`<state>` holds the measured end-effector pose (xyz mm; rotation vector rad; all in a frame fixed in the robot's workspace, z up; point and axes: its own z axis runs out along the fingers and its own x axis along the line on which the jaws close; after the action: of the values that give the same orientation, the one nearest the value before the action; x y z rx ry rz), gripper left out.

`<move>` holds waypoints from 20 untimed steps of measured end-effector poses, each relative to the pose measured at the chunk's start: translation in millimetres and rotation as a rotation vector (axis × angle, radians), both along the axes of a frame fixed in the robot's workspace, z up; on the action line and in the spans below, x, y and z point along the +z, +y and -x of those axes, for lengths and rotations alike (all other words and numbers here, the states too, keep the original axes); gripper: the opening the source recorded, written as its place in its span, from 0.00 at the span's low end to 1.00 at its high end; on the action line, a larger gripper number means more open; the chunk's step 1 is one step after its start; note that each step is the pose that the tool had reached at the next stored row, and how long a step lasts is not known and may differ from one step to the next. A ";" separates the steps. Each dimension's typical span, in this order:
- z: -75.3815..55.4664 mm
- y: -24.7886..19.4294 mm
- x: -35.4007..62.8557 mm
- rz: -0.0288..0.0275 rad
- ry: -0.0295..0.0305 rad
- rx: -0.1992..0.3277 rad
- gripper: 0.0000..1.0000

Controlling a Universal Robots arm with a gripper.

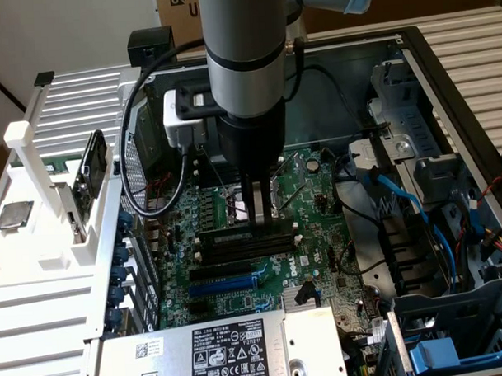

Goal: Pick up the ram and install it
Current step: 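Insert the ram into the slot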

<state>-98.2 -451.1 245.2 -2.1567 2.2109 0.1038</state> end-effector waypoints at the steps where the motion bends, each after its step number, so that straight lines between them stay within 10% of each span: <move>1: -0.1 0.0 -0.3 0.0001 0.0002 0.000 0.12; 13: -0.1 -0.1 -5.8 -0.0001 0.0004 0.000 0.12; 20: -2.0 -0.1 -5.9 -0.0006 0.0111 0.000 0.12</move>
<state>-96.2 -451.2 239.3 -2.1611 2.2165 0.1167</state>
